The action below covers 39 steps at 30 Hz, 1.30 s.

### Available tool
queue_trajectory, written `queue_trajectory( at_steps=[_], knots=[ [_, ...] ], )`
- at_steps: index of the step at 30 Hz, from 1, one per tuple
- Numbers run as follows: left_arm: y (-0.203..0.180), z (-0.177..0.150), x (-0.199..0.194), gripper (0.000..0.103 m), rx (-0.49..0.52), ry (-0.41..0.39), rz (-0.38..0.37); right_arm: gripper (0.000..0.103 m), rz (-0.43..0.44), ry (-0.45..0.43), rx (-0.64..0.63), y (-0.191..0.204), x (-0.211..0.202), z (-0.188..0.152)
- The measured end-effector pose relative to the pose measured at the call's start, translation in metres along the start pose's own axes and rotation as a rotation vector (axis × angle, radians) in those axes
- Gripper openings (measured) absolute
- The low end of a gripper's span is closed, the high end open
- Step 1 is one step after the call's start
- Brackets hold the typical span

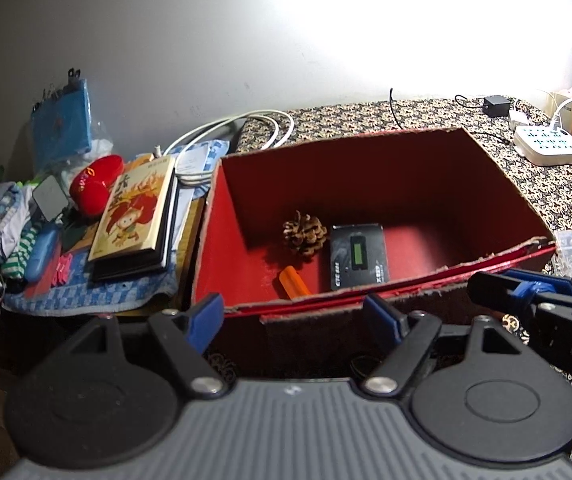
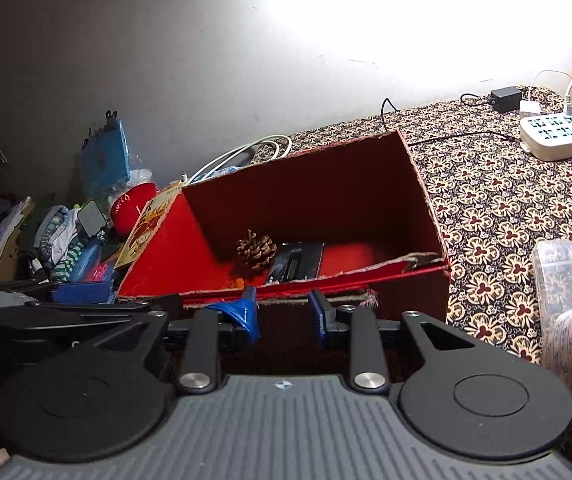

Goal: Organize rigid objects
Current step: 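Withdraw the right gripper up out of the box, then lower the right gripper toward the black round object beside the box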

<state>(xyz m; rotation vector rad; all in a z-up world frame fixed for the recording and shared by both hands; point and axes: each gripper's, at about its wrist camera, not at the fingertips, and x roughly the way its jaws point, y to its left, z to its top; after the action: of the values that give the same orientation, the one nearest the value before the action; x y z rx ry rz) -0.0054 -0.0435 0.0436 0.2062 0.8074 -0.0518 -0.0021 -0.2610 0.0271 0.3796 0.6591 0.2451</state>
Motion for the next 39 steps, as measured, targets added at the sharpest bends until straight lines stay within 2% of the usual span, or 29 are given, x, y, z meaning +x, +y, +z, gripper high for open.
queue_trajectory(
  at_steps=[7, 13, 18, 27, 34, 39],
  knots=[
    [0.005, -0.013, 0.004, 0.080, -0.008, 0.021, -0.010, 0.011, -0.001, 0.016, 0.015, -0.004, 0.002, -0.011],
    [0.014, -0.032, 0.014, 0.080, -0.016, 0.059, -0.045, 0.011, -0.003, 0.065, 0.035, -0.009, 0.010, -0.023],
    [0.021, -0.060, 0.021, 0.080, -0.009, 0.084, -0.101, 0.011, -0.012, 0.112, 0.024, -0.015, 0.016, -0.039],
    [0.034, -0.117, 0.040, 0.080, -0.035, 0.191, -0.197, 0.011, -0.036, 0.208, 0.056, -0.031, 0.026, -0.067],
    [0.033, -0.121, 0.037, 0.080, -0.043, 0.154, -0.245, 0.011, -0.018, 0.231, 0.037, -0.023, 0.037, -0.070],
    [0.030, -0.121, 0.041, 0.080, -0.037, 0.157, -0.288, 0.011, 0.003, 0.249, 0.005, -0.017, 0.049, -0.067]
  ],
)
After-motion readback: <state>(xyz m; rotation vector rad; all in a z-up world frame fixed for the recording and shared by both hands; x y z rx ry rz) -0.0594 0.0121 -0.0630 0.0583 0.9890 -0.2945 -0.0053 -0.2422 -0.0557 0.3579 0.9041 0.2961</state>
